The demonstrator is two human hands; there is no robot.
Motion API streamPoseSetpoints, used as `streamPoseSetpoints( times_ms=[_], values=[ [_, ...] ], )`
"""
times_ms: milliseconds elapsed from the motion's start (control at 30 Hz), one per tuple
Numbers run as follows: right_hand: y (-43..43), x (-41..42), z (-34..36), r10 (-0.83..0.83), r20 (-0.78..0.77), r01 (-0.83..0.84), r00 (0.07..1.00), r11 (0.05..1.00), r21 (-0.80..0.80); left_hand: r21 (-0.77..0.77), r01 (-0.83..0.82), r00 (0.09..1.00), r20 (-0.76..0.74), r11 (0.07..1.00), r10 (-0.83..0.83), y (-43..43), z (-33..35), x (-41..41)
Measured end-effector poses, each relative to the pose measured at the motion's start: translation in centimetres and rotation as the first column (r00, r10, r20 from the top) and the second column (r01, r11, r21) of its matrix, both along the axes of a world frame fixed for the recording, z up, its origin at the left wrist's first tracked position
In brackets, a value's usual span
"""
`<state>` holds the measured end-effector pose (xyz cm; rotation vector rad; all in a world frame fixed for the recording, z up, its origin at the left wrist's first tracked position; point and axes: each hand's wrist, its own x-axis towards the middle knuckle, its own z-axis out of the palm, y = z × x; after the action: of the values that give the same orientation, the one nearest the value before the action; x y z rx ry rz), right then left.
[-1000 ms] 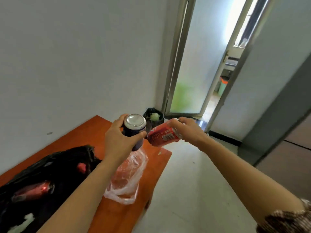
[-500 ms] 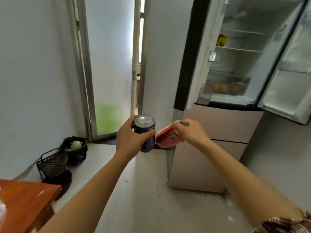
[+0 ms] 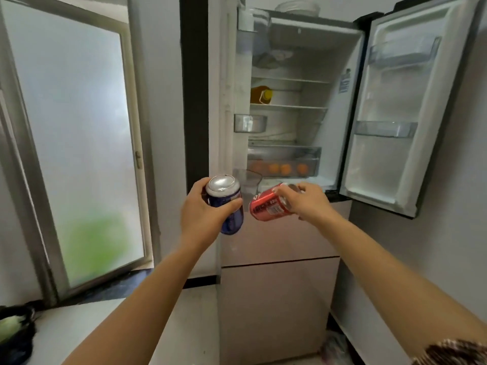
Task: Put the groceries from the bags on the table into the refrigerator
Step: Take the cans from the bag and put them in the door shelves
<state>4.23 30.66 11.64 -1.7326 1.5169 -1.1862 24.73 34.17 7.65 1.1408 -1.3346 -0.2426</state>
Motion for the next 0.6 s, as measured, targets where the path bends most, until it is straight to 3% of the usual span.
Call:
streamPoseSetpoints(
  times_ms=[167,333,600],
  values=[
    [-8.0,-2.3,2.5,0.017,0.09,-0.012,0.996,0.998,-0.059,-0.108,-0.035,0.999,-0.002,0.994,0.035,-7.8,3.0,-2.2],
    [-15.7,-3.0,3.5,0.092,0.219,-0.079,0.971,0.995,-0.065,-0.168,-0.103,0.986,0.114,0.98,0.123,-13.3,4.3,-3.9],
    [-28.4,-0.6,2.4,0.31,0.179,-0.307,0.934,0.951,-0.042,-0.146,-0.282,0.932,0.195,0.948,0.307,-20.2,4.3,-6.5]
  ],
)
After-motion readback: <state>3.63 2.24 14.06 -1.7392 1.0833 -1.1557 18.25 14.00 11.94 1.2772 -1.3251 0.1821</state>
